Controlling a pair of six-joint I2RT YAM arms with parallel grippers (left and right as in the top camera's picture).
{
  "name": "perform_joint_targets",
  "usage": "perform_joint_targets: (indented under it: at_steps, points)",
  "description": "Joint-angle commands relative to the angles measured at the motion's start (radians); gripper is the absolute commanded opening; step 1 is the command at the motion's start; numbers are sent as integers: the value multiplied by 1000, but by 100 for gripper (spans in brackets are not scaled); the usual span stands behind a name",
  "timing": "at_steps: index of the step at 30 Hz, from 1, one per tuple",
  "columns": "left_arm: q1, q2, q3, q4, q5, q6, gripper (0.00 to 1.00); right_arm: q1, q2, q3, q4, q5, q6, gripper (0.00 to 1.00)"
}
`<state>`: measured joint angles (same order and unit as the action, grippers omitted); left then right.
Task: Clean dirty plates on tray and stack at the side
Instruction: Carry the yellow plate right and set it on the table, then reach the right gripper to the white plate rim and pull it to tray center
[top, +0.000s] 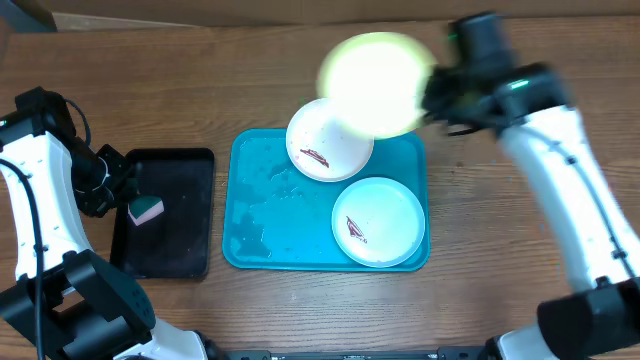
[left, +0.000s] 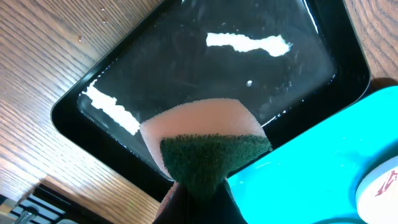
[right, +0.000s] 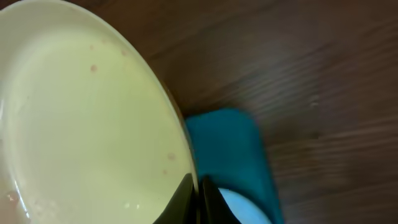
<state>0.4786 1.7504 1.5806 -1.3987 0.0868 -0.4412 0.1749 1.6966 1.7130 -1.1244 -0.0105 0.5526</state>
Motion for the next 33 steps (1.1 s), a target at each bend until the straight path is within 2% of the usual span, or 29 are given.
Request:
perform_joint_targets:
  at_steps: [1,4,8,17,18,21,23,24,26,30,33]
  points:
    - [5,-23,-2,1,8,11,4,-150,14,-56,-42,-4,35,4]
    - [5,-23,-2,2,11,11,4,-269,33,-135,-38,18,34,4]
    - [5,-23,-2,6,11,11,4,-393,47,-269,56,5,24,4]
    - [5,-23,-2,12,10,12,4,-454,51,-419,201,10,24,4]
    - [5,-23,-2,12,10,12,4,-451,51,-431,213,10,24,8]
    - [5,-23,-2,13,10,12,4,-444,53,-450,223,9,23,29]
    - [5,-23,-2,13,10,11,4,-441,54,-450,214,0,23,37]
    - [5,-23,-2,14,10,12,4,-439,54,-450,213,-23,10,46]
    - [5,-23,-2,16,10,11,4,-432,54,-450,233,-156,-90,56]
    - [5,-23,-2,17,10,11,4,-376,54,-450,292,-620,-395,71]
    - [4,-23,-2,19,10,11,4,-285,54,-450,338,-666,-427,79]
